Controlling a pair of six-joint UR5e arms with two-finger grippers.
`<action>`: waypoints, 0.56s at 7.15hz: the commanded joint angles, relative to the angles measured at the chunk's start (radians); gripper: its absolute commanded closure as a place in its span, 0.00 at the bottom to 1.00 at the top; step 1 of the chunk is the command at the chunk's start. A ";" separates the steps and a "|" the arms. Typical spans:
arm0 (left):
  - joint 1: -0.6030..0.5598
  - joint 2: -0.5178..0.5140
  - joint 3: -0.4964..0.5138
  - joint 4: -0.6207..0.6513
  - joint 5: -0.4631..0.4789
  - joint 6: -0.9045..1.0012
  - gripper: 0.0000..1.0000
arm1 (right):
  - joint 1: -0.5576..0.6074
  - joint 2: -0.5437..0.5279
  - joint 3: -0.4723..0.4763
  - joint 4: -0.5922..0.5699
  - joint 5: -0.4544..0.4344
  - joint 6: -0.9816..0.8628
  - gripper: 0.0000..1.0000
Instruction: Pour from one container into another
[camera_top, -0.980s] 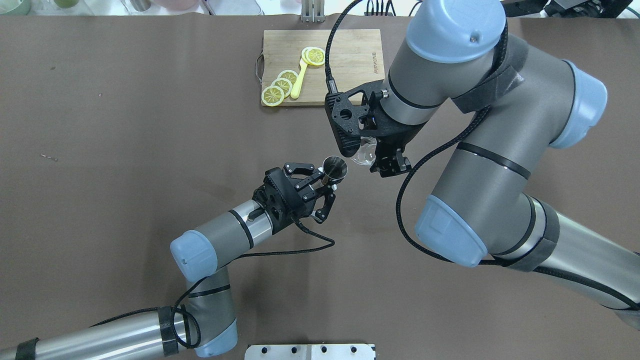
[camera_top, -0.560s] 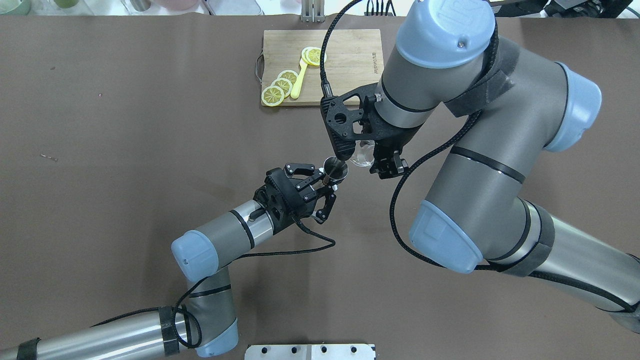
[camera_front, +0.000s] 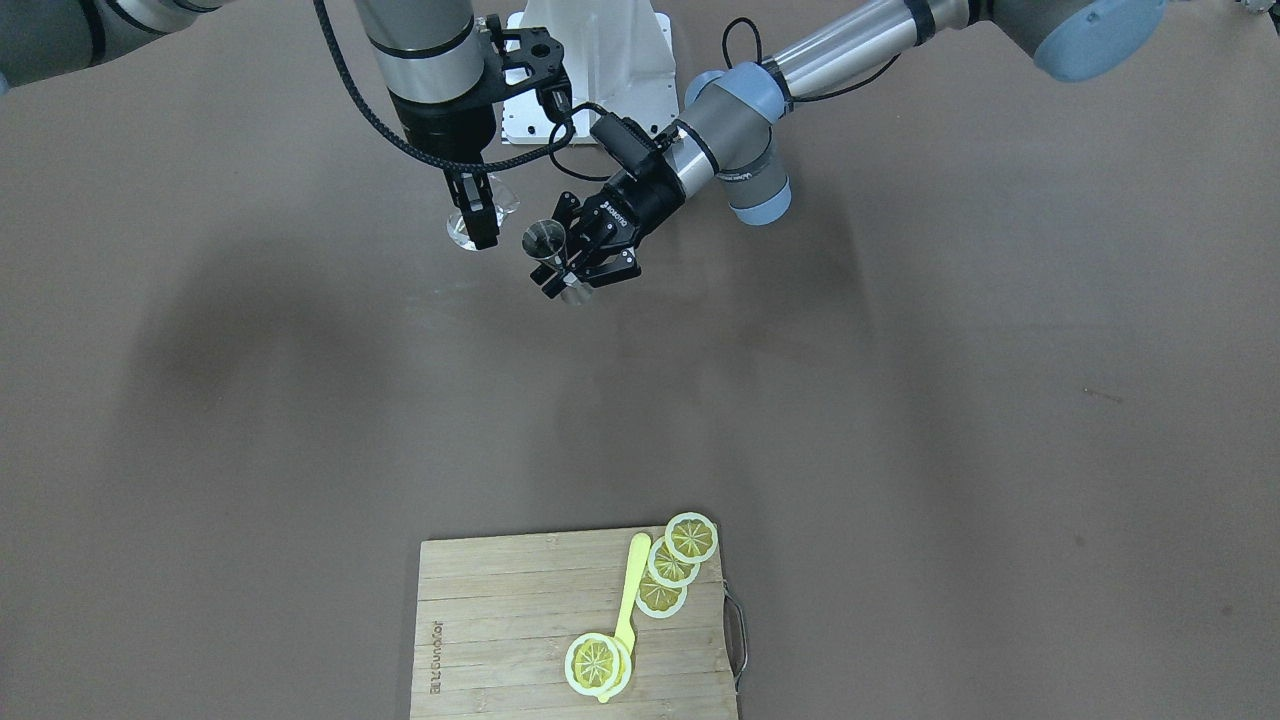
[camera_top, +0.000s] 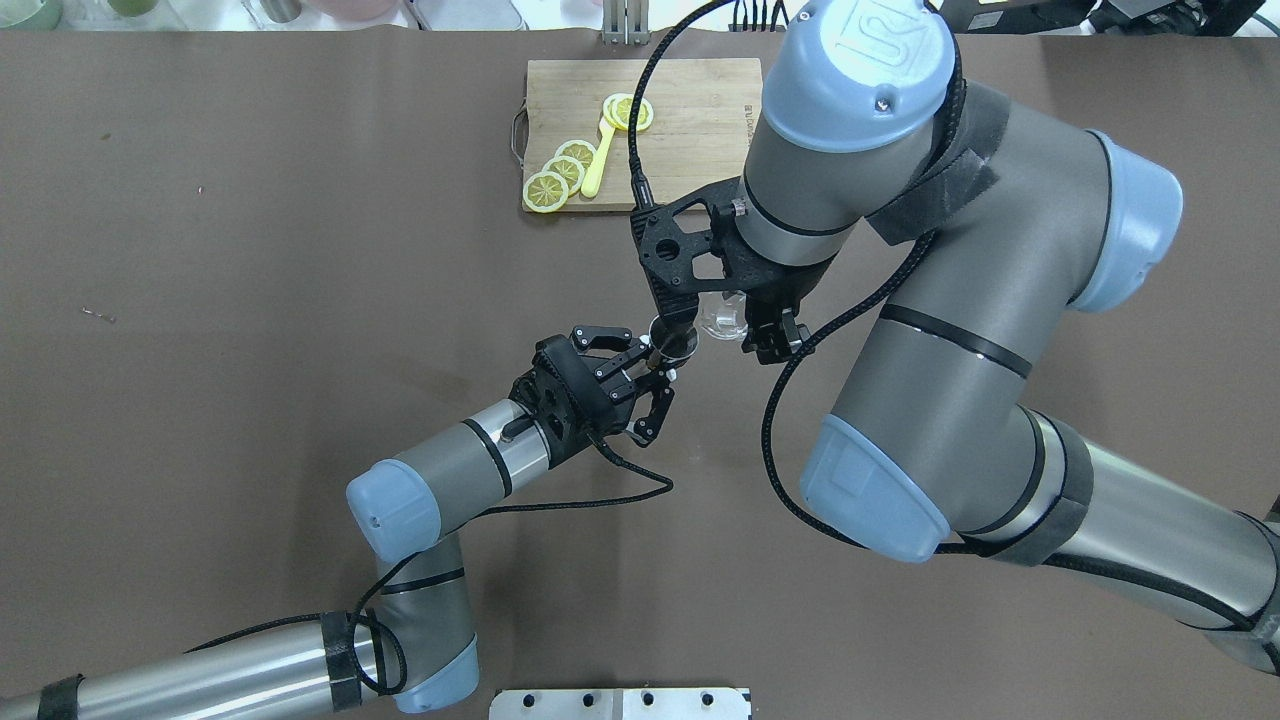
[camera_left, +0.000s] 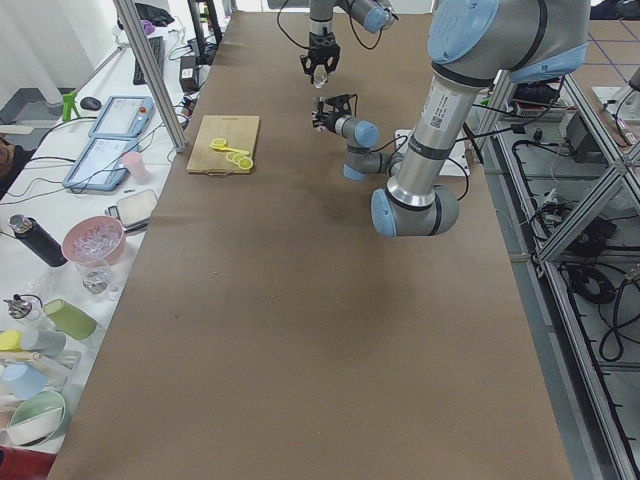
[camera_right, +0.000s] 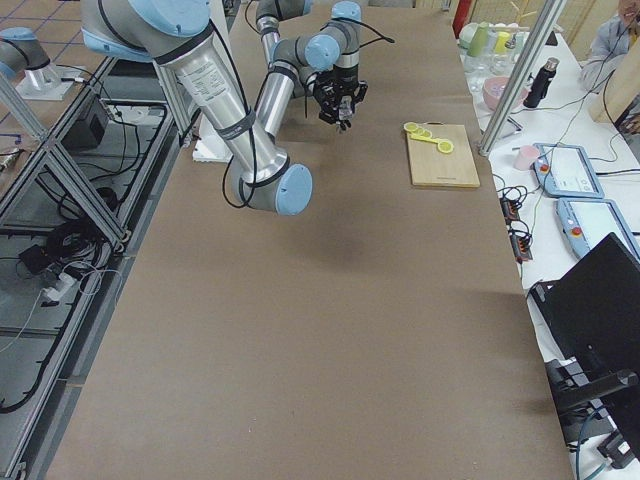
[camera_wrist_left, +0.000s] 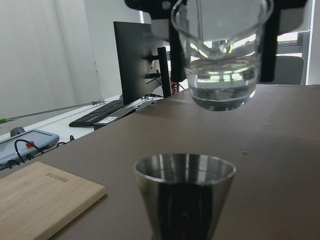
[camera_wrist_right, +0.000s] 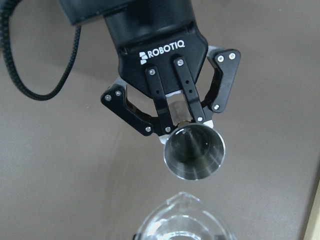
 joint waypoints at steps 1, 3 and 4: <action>0.000 -0.003 0.001 -0.001 0.000 0.000 1.00 | -0.019 0.002 -0.002 -0.033 -0.024 -0.001 1.00; 0.000 -0.003 0.001 -0.001 0.001 0.000 1.00 | -0.025 0.011 -0.011 -0.036 -0.027 -0.001 1.00; 0.000 -0.003 0.001 0.000 0.001 0.000 1.00 | -0.025 0.022 -0.024 -0.037 -0.030 0.001 1.00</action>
